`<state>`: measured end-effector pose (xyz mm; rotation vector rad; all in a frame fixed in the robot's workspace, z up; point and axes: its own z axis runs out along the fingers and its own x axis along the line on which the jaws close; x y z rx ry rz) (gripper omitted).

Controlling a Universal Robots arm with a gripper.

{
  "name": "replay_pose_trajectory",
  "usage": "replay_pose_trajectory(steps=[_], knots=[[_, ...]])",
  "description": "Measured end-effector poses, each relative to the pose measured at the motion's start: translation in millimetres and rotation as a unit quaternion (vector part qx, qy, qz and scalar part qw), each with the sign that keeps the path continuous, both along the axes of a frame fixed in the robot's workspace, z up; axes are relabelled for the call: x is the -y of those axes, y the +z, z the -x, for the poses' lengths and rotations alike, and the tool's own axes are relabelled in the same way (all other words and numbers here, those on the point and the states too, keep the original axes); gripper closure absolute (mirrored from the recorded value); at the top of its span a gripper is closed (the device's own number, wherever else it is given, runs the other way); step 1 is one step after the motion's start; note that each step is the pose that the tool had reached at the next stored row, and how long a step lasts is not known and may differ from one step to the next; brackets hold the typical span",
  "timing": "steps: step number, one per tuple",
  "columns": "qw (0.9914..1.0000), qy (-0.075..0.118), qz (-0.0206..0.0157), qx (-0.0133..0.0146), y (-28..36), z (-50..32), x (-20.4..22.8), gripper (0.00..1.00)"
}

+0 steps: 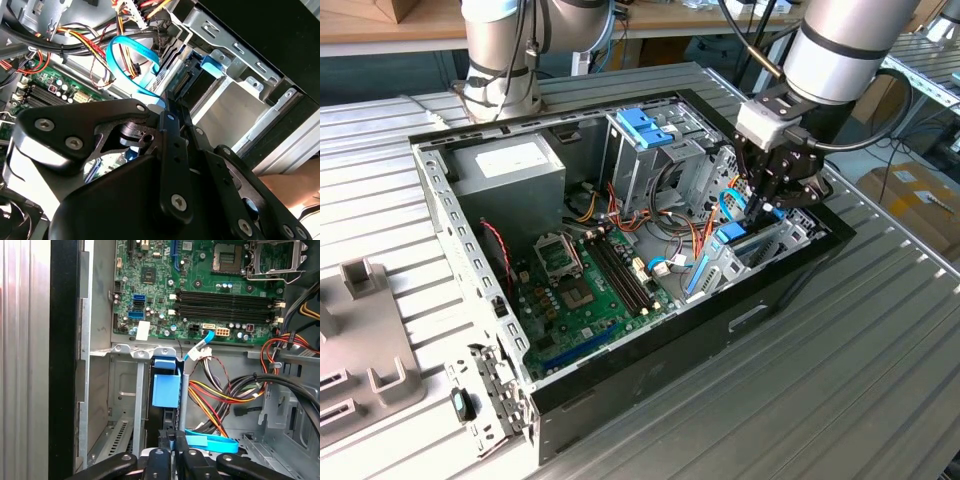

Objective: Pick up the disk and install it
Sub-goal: 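Insert the first disk wire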

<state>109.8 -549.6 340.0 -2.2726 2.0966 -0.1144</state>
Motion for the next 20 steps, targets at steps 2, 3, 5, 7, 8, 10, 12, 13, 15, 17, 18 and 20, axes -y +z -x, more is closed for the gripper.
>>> replay_pose_trajectory(steps=[2,3,5,7,8,10,12,13,15,17,18,20], knots=[[1.0,0.0,0.0,0.0,-0.1,0.0,0.0,0.7],[1.0,0.0,0.0002,0.0,0.0,0.0,0.0,0.7],[1.0,0.0,0.0003,0.0,0.1,0.0,0.0,0.7],[1.0,0.0,0.0005,0.0,3.6,0.0,-0.1,0.7],[1.0,0.0,0.0005,0.0,5.7,0.0,-0.2,0.7],[1.0,0.0,0.0005,0.0,7.8,0.0,-0.2,0.7],[1.0,0.0,0.0006,0.0,9.7,0.0,-0.2,0.7],[1.0,0.0,0.0006,0.0,11.8,0.0,-0.2,0.7],[1.0,0.0,0.0006,0.0,14.8,-0.1,-0.2,0.7],[1.0,0.0,0.0007,0.0,15.0,-0.2,-0.2,0.7],[1.0,0.0,0.0007,-0.0004,15.1,-0.6,-0.3,0.7],[0.99999,-0.001,0.0007,-0.0047,15.0,-3.7,-0.2,0.7]])
